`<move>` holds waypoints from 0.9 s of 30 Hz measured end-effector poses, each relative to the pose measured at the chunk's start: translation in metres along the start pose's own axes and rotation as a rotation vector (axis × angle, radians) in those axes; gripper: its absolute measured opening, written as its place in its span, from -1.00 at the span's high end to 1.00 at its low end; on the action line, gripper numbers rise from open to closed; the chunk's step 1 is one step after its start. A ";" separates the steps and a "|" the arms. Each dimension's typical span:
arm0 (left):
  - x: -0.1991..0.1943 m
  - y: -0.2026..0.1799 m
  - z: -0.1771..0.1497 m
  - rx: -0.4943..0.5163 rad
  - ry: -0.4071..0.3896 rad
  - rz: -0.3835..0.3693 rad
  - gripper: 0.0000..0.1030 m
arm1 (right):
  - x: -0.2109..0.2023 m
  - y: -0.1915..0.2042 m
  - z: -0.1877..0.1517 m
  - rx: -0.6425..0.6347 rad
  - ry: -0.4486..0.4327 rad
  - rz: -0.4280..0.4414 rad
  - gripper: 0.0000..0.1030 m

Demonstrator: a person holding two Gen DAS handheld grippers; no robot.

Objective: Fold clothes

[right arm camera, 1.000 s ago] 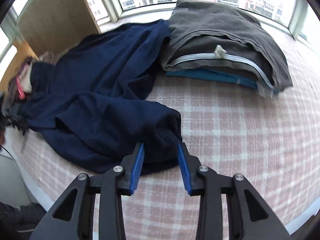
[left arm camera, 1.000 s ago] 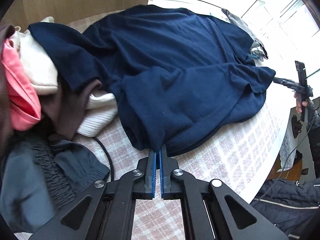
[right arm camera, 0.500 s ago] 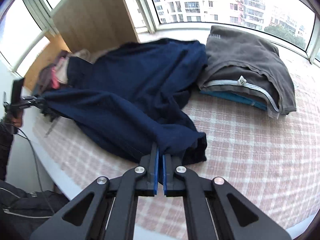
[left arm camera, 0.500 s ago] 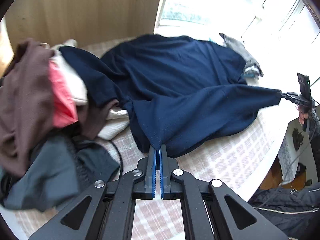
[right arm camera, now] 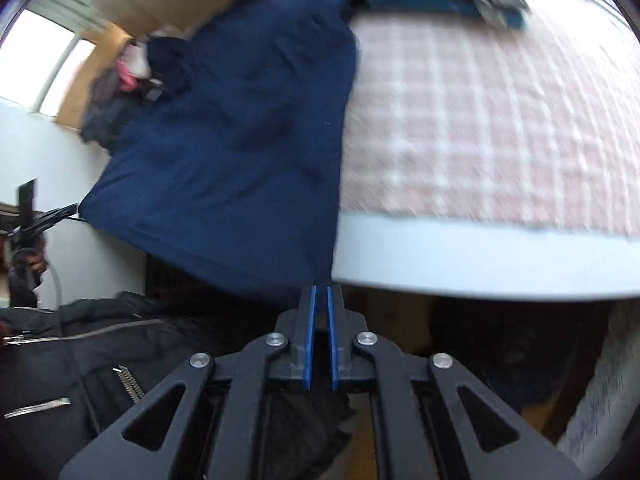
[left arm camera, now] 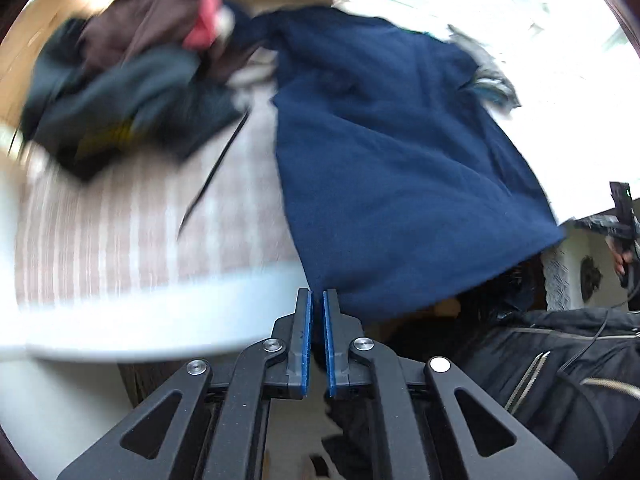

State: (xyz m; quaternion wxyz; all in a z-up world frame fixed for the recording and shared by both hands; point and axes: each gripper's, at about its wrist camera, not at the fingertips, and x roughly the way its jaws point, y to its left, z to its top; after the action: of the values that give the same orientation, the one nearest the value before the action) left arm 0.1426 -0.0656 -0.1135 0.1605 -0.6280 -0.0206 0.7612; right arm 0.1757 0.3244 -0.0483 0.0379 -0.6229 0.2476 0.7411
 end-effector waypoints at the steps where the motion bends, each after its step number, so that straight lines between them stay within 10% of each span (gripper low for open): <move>1: 0.000 0.005 -0.004 -0.023 0.011 0.026 0.87 | -0.004 -0.004 0.004 0.013 -0.009 -0.018 0.88; 5: -0.007 0.006 0.039 0.076 -0.020 0.179 0.90 | -0.028 0.006 0.056 -0.069 -0.126 -0.098 0.85; 9: -0.002 -0.014 0.148 0.254 -0.121 0.175 0.79 | -0.036 0.045 0.152 -0.219 -0.261 -0.136 0.51; 15: 0.052 -0.040 0.323 0.421 -0.235 0.144 0.79 | -0.004 0.085 0.303 -0.333 -0.363 -0.192 0.50; 21: 0.132 -0.033 0.443 0.428 -0.195 0.167 0.77 | 0.037 0.070 0.425 -0.273 -0.354 -0.194 0.50; 27: 0.191 -0.010 0.465 0.343 -0.099 0.097 0.81 | 0.115 0.071 0.482 -0.293 -0.181 -0.078 0.50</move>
State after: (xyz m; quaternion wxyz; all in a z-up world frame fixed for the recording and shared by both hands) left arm -0.3336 0.0749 -0.1946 0.2271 -0.5534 0.1322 0.7904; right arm -0.3119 0.4331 -0.0851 -0.0026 -0.5618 0.1079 0.8202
